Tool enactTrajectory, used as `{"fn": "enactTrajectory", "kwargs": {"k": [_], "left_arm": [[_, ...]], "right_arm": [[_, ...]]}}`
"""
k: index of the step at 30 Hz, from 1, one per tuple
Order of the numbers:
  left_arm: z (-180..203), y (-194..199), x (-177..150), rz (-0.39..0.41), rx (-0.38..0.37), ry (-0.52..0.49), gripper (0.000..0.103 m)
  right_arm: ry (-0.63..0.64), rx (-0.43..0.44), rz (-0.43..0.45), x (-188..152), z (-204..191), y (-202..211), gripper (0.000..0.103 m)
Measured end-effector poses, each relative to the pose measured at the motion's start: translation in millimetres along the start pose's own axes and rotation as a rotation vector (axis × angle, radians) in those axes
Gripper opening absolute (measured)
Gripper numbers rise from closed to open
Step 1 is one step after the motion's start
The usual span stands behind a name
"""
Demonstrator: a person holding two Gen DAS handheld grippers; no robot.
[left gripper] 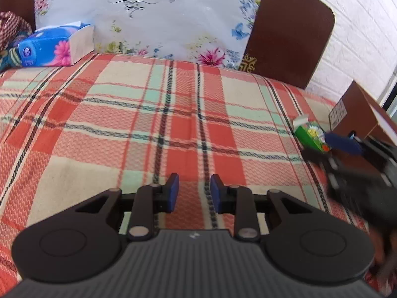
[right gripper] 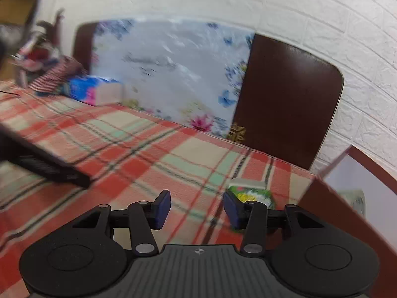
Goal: Organize objects
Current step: 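Grasp the green printed box with the right tool and drop it into the box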
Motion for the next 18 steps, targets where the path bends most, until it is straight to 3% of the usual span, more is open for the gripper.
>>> {"fn": "enactTrajectory", "kwargs": {"k": [2, 5, 9, 10, 14, 15, 17, 18], "left_arm": [[-1.6, -0.5, 0.1, 0.010, -0.026, 0.011, 0.030], [-0.1, -3.0, -0.6, 0.031, -0.038, 0.002, 0.030], [-0.4, -4.6, -0.7, 0.046, -0.054, 0.011, 0.030], [-0.7, -4.9, -0.4, 0.049, -0.058, 0.013, 0.030], [-0.7, -5.1, 0.8, 0.056, -0.072, 0.025, 0.032], [-0.6, -5.4, 1.6, 0.055, -0.075, 0.028, 0.034], [0.7, -4.9, 2.2, 0.049, -0.073, 0.027, 0.034], [1.1, -4.8, 2.6, 0.042, -0.073, 0.026, 0.034]], "right_arm": [[0.017, -0.010, -0.027, -0.5, 6.6, -8.5, 0.027], [0.063, -0.107, -0.021, -8.8, 15.7, -7.4, 0.025], [-0.093, -0.177, -0.045, -14.3, 65.4, -13.7, 0.027], [-0.136, -0.163, -0.059, -17.8, 76.8, -14.1, 0.029], [-0.228, 0.052, -0.073, -19.4, 78.5, -9.9, 0.077], [-0.219, 0.056, -0.057, -17.7, 74.9, -8.2, 0.084], [-0.169, 0.012, -0.063, -17.8, 68.3, -14.8, 0.083], [-0.147, -0.016, -0.107, -22.6, 65.7, -25.5, 0.080]]}}
Point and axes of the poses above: each gripper's, at about its wrist camera, not at the fingertips, and y roughly against the way its jaws point, z to its right, x to its top, the point moved 10 cm from there along -y, roughly the way its jaws point, and after that the axes turned 11 degrees about -z, right-handed, at the moved point
